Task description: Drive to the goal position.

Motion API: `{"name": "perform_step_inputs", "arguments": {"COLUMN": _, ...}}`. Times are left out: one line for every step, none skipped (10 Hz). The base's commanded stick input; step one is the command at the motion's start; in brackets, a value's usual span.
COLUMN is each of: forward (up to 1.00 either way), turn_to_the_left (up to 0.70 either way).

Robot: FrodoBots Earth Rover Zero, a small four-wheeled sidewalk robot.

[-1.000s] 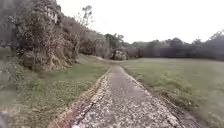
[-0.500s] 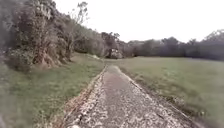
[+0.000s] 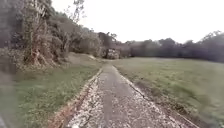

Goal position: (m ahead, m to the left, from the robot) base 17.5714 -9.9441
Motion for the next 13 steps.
{"name": "perform_step_inputs", "arguments": {"forward": 0.7, "turn_to_the_left": 0.0}}
{"name": "perform_step_inputs", "arguments": {"forward": 0.7, "turn_to_the_left": 0.0}}
{"name": "perform_step_inputs", "arguments": {"forward": 0.7, "turn_to_the_left": 0.0}}
{"name": "perform_step_inputs", "arguments": {"forward": 0.7, "turn_to_the_left": 0.0}}
{"name": "perform_step_inputs", "arguments": {"forward": 0.7, "turn_to_the_left": 0.0}}
{"name": "perform_step_inputs", "arguments": {"forward": 0.7, "turn_to_the_left": 0.0}}
{"name": "perform_step_inputs", "arguments": {"forward": 0.7, "turn_to_the_left": 0.0}}
{"name": "perform_step_inputs", "arguments": {"forward": 0.7, "turn_to_the_left": 0.0}}
{"name": "perform_step_inputs", "arguments": {"forward": 0.7, "turn_to_the_left": 0.0}}
{"name": "perform_step_inputs", "arguments": {"forward": 0.7, "turn_to_the_left": 0.0}}
{"name": "perform_step_inputs", "arguments": {"forward": 0.7, "turn_to_the_left": 0.0}}
{"name": "perform_step_inputs", "arguments": {"forward": 0.7, "turn_to_the_left": 0.0}}
{"name": "perform_step_inputs", "arguments": {"forward": 0.7, "turn_to_the_left": -0.03}}
